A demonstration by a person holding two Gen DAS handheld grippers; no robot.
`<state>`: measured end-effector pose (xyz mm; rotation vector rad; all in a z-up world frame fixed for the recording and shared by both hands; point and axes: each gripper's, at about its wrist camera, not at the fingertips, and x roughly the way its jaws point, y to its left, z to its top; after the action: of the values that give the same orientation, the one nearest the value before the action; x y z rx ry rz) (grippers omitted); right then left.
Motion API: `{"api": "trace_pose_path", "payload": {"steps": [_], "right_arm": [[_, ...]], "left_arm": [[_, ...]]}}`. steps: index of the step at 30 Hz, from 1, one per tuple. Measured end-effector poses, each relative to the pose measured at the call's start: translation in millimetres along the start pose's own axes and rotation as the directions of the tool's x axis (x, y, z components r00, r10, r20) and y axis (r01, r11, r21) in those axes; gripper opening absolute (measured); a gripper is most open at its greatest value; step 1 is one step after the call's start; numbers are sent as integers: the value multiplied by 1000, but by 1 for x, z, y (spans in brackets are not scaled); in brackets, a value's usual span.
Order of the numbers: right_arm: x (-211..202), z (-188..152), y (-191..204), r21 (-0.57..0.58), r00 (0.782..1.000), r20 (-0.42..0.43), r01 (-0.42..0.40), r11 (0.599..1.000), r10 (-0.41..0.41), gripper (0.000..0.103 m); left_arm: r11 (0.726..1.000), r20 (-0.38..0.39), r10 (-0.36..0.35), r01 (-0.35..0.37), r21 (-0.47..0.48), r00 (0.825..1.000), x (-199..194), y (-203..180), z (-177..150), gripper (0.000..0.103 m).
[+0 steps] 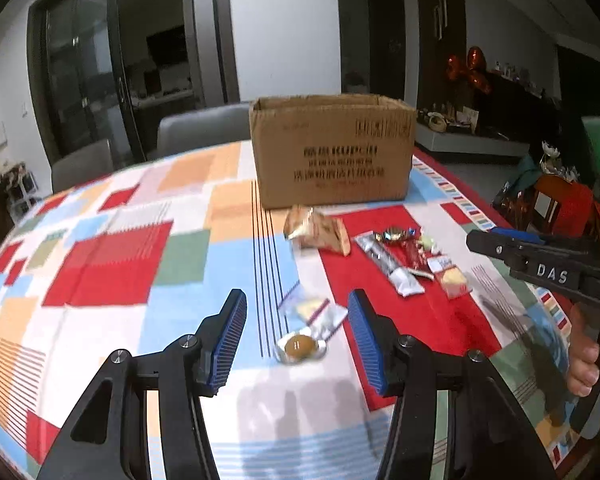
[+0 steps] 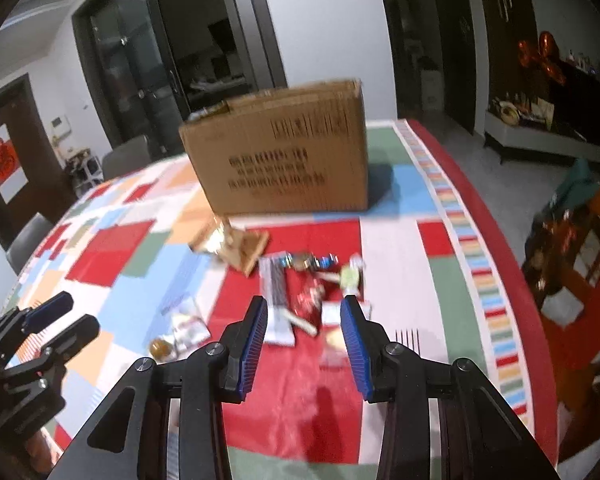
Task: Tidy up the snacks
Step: 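Grasp the yellow egg-yolk pastry with the left tool while the right tool grasps the cheese cake packet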
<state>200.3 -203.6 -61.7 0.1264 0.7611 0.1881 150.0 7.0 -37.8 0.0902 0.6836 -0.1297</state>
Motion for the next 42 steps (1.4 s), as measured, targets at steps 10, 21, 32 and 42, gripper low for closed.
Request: {"api": "trace_pose_path", "payload": {"steps": [10, 21, 32, 42], "right_arm": [[27, -16, -8, 8, 995, -73, 65, 998, -64, 39], [49, -22, -20, 40, 991, -121, 69, 997, -64, 39], [69, -23, -21, 23, 985, -156, 84, 996, -79, 39], [70, -23, -20, 6, 987, -138, 87, 996, -86, 40]], "left_arm": [[998, -105, -26, 19, -64, 994, 39, 6, -22, 51], [997, -144, -29, 19, -72, 989, 66, 4, -27, 45], [993, -186, -57, 37, -111, 981, 83, 9, -31, 34], [993, -184, -52, 32, -112, 982, 87, 9, -33, 27]]}}
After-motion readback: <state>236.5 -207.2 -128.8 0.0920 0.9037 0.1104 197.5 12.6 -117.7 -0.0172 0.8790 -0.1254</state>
